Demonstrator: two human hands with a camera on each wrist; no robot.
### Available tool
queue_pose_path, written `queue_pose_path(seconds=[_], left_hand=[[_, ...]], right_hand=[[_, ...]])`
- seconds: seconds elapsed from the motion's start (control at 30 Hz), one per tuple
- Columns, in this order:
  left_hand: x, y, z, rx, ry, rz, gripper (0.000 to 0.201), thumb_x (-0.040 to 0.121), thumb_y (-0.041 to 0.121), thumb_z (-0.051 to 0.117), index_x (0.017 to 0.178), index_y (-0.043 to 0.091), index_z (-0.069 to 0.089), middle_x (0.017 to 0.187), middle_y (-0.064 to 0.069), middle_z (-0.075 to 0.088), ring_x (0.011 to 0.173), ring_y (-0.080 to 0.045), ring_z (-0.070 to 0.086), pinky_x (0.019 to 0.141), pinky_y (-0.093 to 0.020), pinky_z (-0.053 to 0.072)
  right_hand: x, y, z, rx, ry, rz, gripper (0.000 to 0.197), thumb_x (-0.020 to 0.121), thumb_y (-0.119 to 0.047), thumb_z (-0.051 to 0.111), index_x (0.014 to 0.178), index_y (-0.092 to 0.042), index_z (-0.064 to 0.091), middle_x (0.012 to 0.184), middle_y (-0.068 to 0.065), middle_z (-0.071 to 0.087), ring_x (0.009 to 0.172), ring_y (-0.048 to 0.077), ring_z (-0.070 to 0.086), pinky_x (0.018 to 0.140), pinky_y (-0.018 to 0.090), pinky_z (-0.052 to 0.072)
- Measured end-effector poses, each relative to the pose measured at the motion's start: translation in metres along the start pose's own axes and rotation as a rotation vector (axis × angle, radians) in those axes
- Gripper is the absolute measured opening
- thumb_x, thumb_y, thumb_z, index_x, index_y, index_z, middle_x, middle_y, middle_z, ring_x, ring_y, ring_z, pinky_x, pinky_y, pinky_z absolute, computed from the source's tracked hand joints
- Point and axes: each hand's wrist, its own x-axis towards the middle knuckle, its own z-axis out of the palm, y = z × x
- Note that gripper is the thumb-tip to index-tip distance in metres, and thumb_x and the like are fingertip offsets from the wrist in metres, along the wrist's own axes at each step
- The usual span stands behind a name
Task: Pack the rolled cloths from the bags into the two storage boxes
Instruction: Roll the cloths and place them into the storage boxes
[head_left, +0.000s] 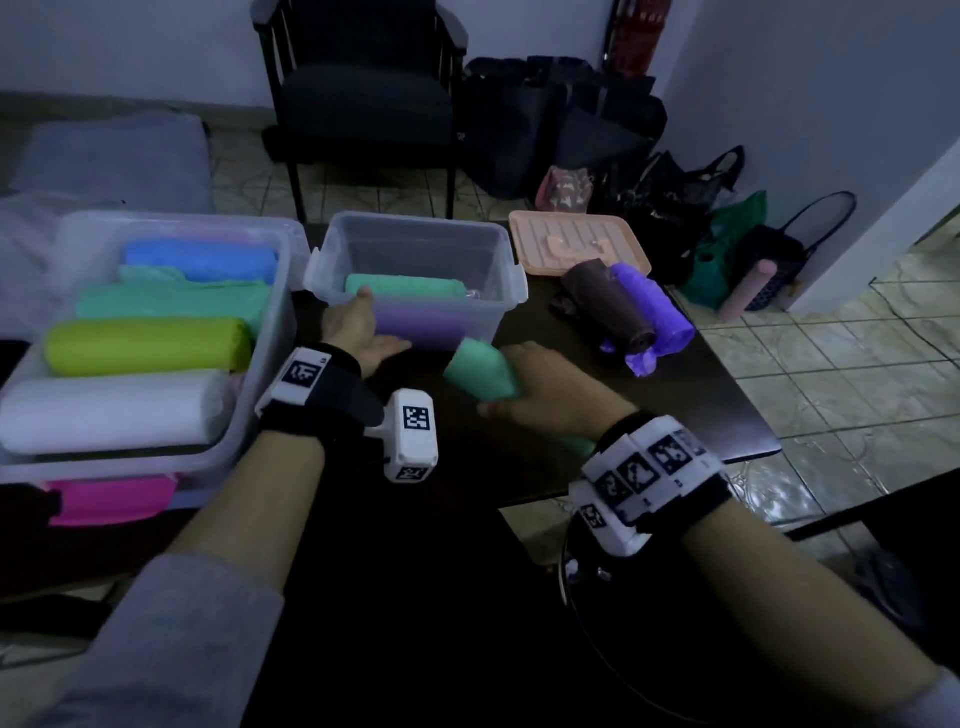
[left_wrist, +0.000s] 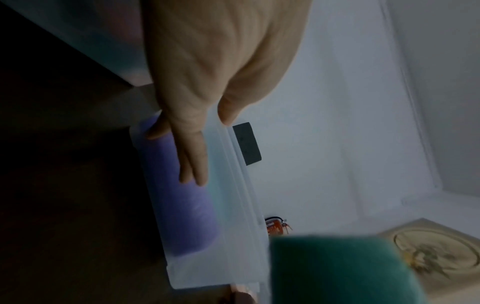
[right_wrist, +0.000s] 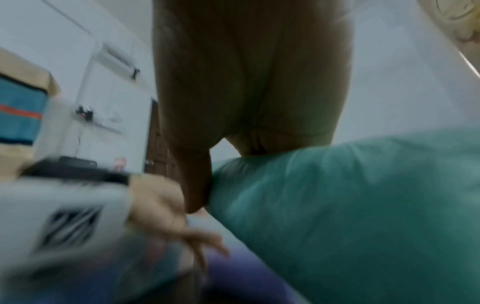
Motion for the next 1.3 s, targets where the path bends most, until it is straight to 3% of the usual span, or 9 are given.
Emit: queue_pose_path(seconds=[0.13,0.2,0.27,0.43,0.53,0.67,0.97,1.17,1.3], left_hand=[[-0.007,-0.006,-0.010,-0.065,-0.078,0.000,0.042,0.099,0.002,0.036,0.140,-0.004,0.031,0.134,-0.018,0.045,0.125,-0.038,0.047,0.079,-0.036,0.053],[-0.010,-0.013,-0.018,-0.131,-0.112,-0.003,0.048,0.099,0.000,0.031,0.145,-0.002,0.019,0.146,-0.017,0.032,0.127,-0.044,0.042,0.086,-0.047,0.048],[-0.007,-0.020,-0.023,-0.155,-0.120,-0.022,0.047,0.099,0.001,0.031,0.145,0.000,0.019,0.139,-0.017,0.031,0.124,-0.045,0.042,0.084,-0.052,0.045],[-0.011,-0.026,-0.023,-0.242,-0.111,0.050,0.025,0.096,-0.003,0.035,0.119,-0.004,0.044,0.089,-0.015,0.049,0.073,-0.027,0.062,0.062,-0.039,0.057],[-0.011,-0.031,-0.028,-0.318,-0.167,0.060,0.034,0.095,-0.004,0.034,0.127,-0.004,0.044,0.107,-0.021,0.058,0.083,-0.029,0.065,0.065,-0.038,0.059],[-0.006,-0.037,-0.031,-0.328,-0.163,0.077,0.046,0.095,-0.002,0.035,0.141,0.003,0.033,0.134,-0.022,0.049,0.105,-0.035,0.059,0.069,-0.038,0.060],[-0.004,-0.039,-0.028,-0.311,-0.085,0.095,0.048,0.091,0.000,0.040,0.138,-0.004,0.035,0.129,-0.029,0.051,0.088,-0.031,0.065,0.060,-0.030,0.057],[-0.001,-0.034,-0.026,-0.288,-0.022,0.105,0.046,0.090,-0.001,0.039,0.135,-0.009,0.035,0.120,-0.032,0.055,0.077,-0.030,0.065,0.054,-0.028,0.056],[-0.002,-0.033,-0.026,-0.272,-0.032,0.118,0.045,0.090,-0.002,0.038,0.134,-0.004,0.040,0.123,-0.030,0.055,0.082,-0.032,0.065,0.054,-0.028,0.057]], right_hand=[[0.001,-0.023,-0.047,0.005,0.103,-0.096,0.054,0.085,-0.036,0.065,0.129,-0.010,0.048,0.120,0.006,0.055,0.097,0.012,0.048,0.080,0.019,0.031],[0.011,-0.035,-0.064,0.018,0.130,-0.121,0.051,0.086,-0.036,0.065,0.128,-0.010,0.048,0.114,0.003,0.055,0.093,0.008,0.046,0.079,0.021,0.033],[0.030,-0.046,-0.073,-0.012,0.133,-0.126,0.055,0.086,-0.039,0.064,0.129,-0.010,0.046,0.120,0.005,0.055,0.098,0.014,0.050,0.079,0.023,0.033],[0.085,-0.074,-0.066,-0.176,-0.007,-0.127,0.054,0.085,-0.040,0.064,0.126,-0.007,0.050,0.124,0.008,0.056,0.111,0.023,0.053,0.084,0.026,0.036],[0.114,-0.083,-0.052,-0.227,-0.062,-0.105,0.055,0.084,-0.039,0.066,0.125,-0.005,0.051,0.126,0.010,0.054,0.113,0.026,0.052,0.088,0.028,0.037],[0.137,-0.088,-0.035,-0.323,-0.110,-0.083,0.058,0.085,-0.044,0.063,0.125,-0.003,0.052,0.126,0.012,0.054,0.113,0.027,0.051,0.087,0.029,0.037],[0.147,-0.089,-0.032,-0.314,-0.076,-0.085,0.061,0.087,-0.038,0.062,0.133,-0.004,0.043,0.134,0.014,0.048,0.122,0.028,0.046,0.096,0.031,0.035],[0.149,-0.092,-0.022,-0.274,-0.020,-0.089,0.069,0.086,-0.032,0.064,0.136,-0.006,0.025,0.126,0.019,0.052,0.113,0.034,0.053,0.083,0.035,0.039],[0.145,-0.095,-0.019,-0.395,0.026,-0.085,0.067,0.086,-0.038,0.063,0.137,-0.009,0.030,0.133,0.020,0.042,0.124,0.037,0.039,0.098,0.041,0.034]])
